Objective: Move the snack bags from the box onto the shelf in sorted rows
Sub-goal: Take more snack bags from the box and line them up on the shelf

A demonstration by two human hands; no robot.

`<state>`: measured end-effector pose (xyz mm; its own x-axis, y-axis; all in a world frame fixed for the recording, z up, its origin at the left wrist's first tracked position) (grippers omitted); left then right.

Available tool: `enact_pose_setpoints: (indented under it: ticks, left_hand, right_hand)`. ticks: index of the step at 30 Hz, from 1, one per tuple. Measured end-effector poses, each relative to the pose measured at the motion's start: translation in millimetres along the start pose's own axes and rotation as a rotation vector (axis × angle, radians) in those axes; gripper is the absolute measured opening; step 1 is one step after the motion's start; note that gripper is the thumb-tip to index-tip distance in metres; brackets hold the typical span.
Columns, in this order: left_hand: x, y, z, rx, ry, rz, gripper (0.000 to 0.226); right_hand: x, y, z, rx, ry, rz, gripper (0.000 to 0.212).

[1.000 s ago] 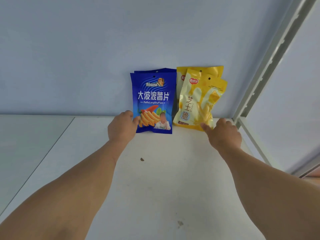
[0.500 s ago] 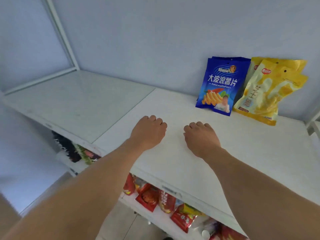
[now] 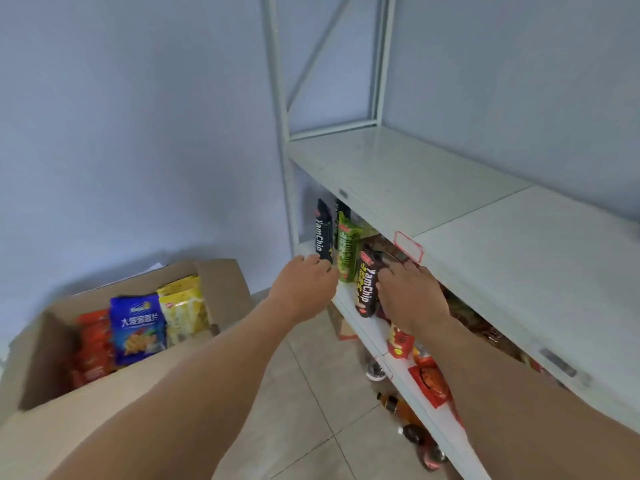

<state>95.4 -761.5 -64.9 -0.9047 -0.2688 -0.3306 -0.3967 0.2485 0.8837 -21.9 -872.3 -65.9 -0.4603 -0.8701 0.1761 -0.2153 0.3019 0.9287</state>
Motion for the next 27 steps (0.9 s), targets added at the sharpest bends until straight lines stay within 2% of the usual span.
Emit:
enact_pose_setpoints:
  ticks: [5,9,12,16,24,27]
  left_hand:
    - [-98,-26,108,-0.087,0.125,0.002,0.029]
    - [-173,-54,191,-0.177,0.195,0.005,0.029]
    - [-221,-72,242,-0.241,0.253,0.006,0.029]
    - [-278,-108,294,-0.293,0.350,0.037,0.029]
    - [-379,-210,349,-0.439,0.525,0.094,0.038]
    - [-412,-246,361,-0.421,0.654,0.145,0.038]
  right_hand:
    - [-136,-18,-35,-0.053,0.072,-0.001,0.006]
    - [-245,-34,-60,-0.050,0.131,-0.047,0.005]
    - [-315,-55,-79,-0.085,0.213,-0.119,0.016]
    - [-388,-91,-113,-0.119,0.256,-0.218,0.024]
    - [-504,-173,-196,-0.267,0.283,-0.413,0.018]
    - [-533,-212,-224,-0.343,0.267,-0.415,0.017]
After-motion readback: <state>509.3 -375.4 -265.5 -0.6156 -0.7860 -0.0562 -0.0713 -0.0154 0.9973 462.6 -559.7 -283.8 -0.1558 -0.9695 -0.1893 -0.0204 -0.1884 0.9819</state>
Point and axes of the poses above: each hand's wrist, its own z-axis away from the middle knuckle, its own y-axis out of the back of the hand, x = y × z, the point moved 5 cm from there along -z, towards the middle knuckle, and after that the axes turned 9 degrees about x, right-handed, at the moved point
